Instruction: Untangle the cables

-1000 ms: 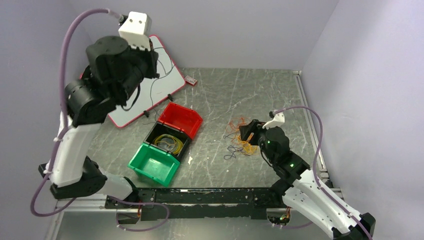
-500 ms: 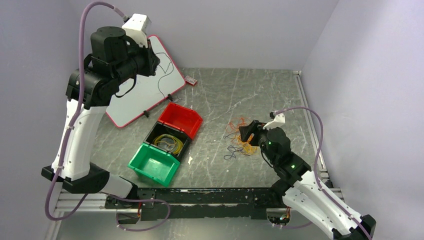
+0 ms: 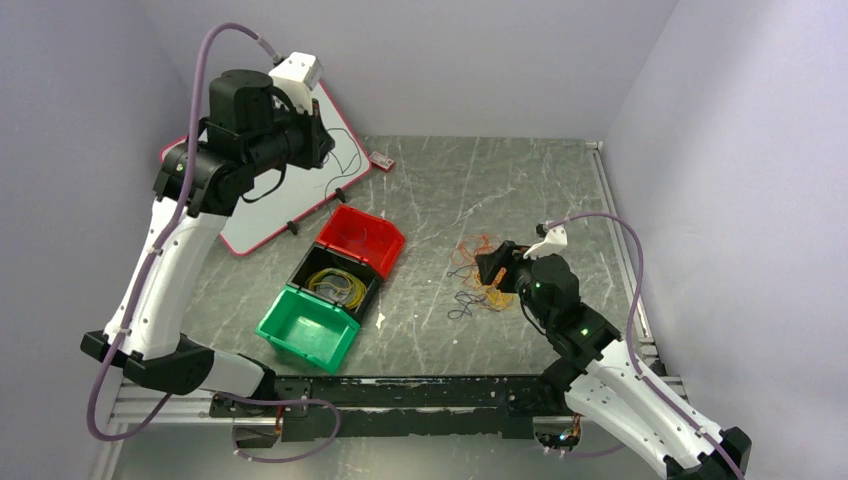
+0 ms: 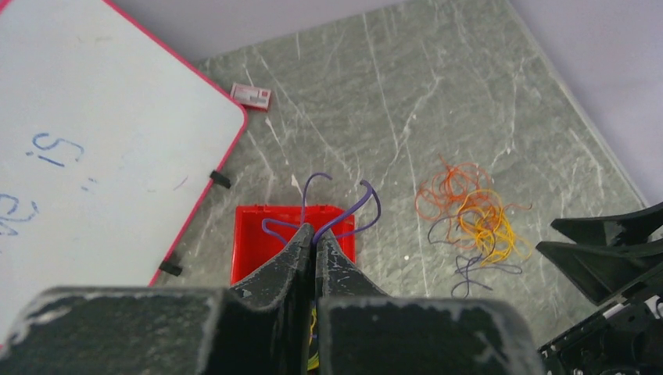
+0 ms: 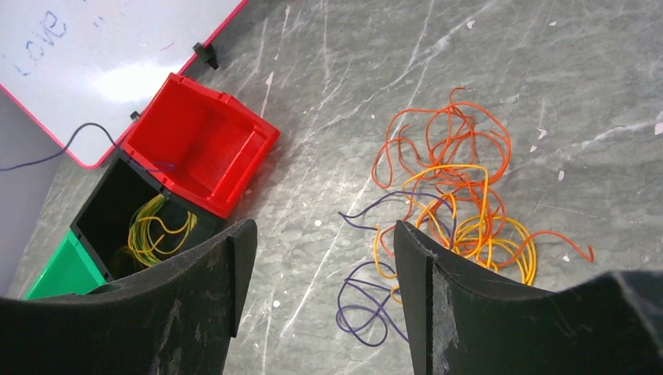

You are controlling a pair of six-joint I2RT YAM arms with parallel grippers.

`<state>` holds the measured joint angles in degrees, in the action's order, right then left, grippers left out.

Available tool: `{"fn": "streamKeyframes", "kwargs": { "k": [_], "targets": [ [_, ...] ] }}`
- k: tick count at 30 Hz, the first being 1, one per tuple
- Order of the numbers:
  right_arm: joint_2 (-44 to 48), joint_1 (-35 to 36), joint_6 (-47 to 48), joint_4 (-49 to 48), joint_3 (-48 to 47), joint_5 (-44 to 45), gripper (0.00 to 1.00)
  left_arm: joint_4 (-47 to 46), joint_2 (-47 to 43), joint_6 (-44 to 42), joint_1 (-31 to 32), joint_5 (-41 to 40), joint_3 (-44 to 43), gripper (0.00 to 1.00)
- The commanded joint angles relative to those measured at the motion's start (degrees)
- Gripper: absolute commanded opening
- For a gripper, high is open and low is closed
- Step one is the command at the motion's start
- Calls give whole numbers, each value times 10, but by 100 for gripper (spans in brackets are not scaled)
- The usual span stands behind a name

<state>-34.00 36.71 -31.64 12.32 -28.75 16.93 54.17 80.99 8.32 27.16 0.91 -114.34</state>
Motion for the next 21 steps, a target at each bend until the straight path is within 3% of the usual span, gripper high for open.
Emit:
{"fn": "streamKeyframes", "kwargs": {
  "k": [1, 14, 21],
  "targets": [
    [6, -2, 7, -3, -3, -7, 68, -23, -12, -5, -3, -1, 38, 7],
    [9, -2, -1, -11, 9, -17, 68, -108, 6, -22, -4, 11, 128, 7],
    [18, -2, -1, -7, 14, -17, 68, -154, -3, -24, -5, 1, 232, 7]
  ]
}}
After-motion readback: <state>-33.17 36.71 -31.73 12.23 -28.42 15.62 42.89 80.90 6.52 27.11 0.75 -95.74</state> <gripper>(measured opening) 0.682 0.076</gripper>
